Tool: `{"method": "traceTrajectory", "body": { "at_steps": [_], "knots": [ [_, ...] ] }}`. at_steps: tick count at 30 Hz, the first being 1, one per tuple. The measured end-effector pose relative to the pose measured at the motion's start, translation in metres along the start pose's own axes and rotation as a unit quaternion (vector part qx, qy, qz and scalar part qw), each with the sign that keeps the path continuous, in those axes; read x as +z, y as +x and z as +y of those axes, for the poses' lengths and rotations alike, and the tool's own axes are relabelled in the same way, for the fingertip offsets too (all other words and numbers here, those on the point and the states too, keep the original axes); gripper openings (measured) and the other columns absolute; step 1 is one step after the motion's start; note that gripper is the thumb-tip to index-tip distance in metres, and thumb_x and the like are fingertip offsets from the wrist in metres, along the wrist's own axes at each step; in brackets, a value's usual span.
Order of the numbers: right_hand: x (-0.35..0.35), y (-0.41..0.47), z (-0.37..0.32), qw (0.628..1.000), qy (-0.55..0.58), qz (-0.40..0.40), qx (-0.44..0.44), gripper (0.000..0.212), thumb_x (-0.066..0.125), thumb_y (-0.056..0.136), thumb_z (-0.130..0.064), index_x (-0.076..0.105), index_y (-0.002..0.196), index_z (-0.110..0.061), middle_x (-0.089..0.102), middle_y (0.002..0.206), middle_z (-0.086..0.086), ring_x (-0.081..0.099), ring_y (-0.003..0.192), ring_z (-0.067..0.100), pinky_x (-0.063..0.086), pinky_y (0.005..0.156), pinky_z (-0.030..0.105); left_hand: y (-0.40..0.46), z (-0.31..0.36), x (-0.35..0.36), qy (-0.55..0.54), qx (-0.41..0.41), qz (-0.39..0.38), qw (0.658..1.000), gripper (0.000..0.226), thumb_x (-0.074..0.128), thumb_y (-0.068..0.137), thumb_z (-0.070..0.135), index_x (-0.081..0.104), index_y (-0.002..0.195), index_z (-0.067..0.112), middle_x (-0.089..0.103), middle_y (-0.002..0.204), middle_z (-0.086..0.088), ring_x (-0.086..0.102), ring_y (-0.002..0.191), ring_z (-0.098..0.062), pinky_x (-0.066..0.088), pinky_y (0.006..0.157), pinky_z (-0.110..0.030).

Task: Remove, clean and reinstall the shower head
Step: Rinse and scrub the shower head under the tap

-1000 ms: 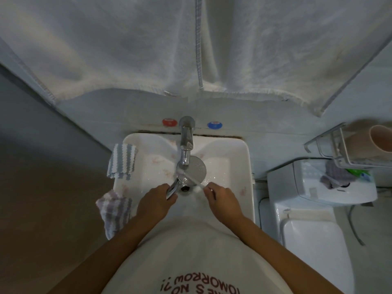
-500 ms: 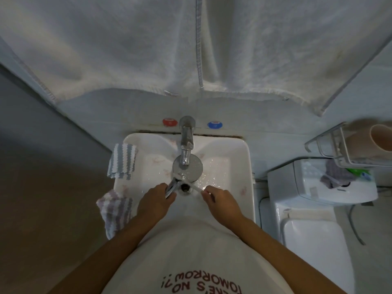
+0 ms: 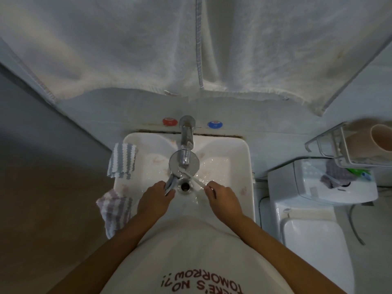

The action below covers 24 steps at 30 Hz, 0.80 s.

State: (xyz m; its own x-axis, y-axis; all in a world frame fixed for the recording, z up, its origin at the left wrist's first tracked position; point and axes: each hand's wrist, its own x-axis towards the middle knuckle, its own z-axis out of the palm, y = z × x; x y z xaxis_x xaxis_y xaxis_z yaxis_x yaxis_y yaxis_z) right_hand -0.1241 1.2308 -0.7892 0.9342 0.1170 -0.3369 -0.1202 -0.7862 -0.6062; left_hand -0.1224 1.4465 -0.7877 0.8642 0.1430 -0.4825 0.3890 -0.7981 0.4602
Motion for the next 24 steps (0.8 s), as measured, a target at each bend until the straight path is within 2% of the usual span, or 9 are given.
{"method": "traceTrajectory", "body": {
  "at_steps": [3, 7, 11, 16, 20, 24],
  "knots": [
    [0.0014, -0.0043, -0.0039, 0.999, -0.009, -0.025, -0.017, 0.027, 0.043, 0.100, -0.036, 0.056, 0.084, -0.019, 0.051, 0.066, -0.001, 0.045, 0.065, 0.027, 0.033, 0.058, 0.034, 0.0010, -0.0015, 0.0006, -0.018, -0.013, -0.005, 1.000, 0.032, 0.053, 0.091, 0.041, 0.054, 0.080, 0.011, 0.058, 0.079, -0.006, 0.060, 0.074, -0.027, 0.045, 0.067, -0.035],
    [-0.0011, 0.0014, 0.0016, 1.000, 0.002, 0.023, 0.014, 0.028, 0.040, 0.102, -0.035, 0.054, 0.084, -0.018, 0.051, 0.064, 0.000, 0.049, 0.064, 0.029, 0.035, 0.056, 0.036, 0.0026, -0.0036, 0.0011, -0.041, -0.022, -0.004, 0.999, 0.031, 0.054, 0.091, 0.040, 0.052, 0.076, 0.013, 0.056, 0.075, -0.004, 0.059, 0.072, -0.026, 0.043, 0.064, -0.034],
    [0.0019, -0.0042, -0.0016, 1.000, 0.000, -0.025, -0.015, 0.027, 0.044, 0.100, -0.036, 0.053, 0.080, -0.020, 0.050, 0.064, -0.002, 0.046, 0.063, 0.025, 0.037, 0.058, 0.035, 0.0047, -0.0077, 0.0013, -0.047, -0.029, -0.006, 0.998, 0.032, 0.054, 0.091, 0.040, 0.053, 0.077, 0.011, 0.059, 0.078, -0.008, 0.060, 0.074, -0.026, 0.046, 0.067, -0.035],
    [-0.0015, 0.0000, 0.0020, 1.000, 0.004, 0.026, 0.013, 0.028, 0.041, 0.102, -0.034, 0.049, 0.079, -0.020, 0.048, 0.061, -0.001, 0.047, 0.060, 0.025, 0.035, 0.055, 0.036, 0.0047, -0.0077, 0.0001, -0.061, -0.037, -0.009, 0.997, 0.031, 0.055, 0.091, 0.038, 0.051, 0.073, 0.013, 0.054, 0.071, -0.003, 0.057, 0.068, -0.023, 0.038, 0.060, -0.030],
    [0.0020, -0.0053, -0.0022, 0.999, 0.008, -0.026, -0.019, 0.028, 0.044, 0.100, -0.034, 0.055, 0.082, -0.016, 0.049, 0.061, -0.003, 0.047, 0.061, 0.024, 0.034, 0.055, 0.034, 0.0033, -0.0102, -0.0001, -0.078, -0.048, -0.004, 0.996, 0.035, 0.057, 0.091, 0.035, 0.043, 0.063, 0.019, 0.047, 0.063, 0.001, 0.048, 0.058, -0.016, 0.032, 0.052, -0.028],
    [-0.0019, -0.0005, 0.0018, 0.999, 0.007, 0.030, 0.011, 0.028, 0.042, 0.102, -0.033, 0.052, 0.081, -0.019, 0.050, 0.061, -0.001, 0.048, 0.060, 0.025, 0.035, 0.054, 0.036, 0.0006, -0.0080, -0.0015, -0.094, -0.048, 0.001, 0.994, 0.036, 0.058, 0.090, 0.033, 0.043, 0.062, 0.017, 0.046, 0.060, 0.001, 0.046, 0.056, -0.015, 0.032, 0.051, -0.027]
  ]
}}
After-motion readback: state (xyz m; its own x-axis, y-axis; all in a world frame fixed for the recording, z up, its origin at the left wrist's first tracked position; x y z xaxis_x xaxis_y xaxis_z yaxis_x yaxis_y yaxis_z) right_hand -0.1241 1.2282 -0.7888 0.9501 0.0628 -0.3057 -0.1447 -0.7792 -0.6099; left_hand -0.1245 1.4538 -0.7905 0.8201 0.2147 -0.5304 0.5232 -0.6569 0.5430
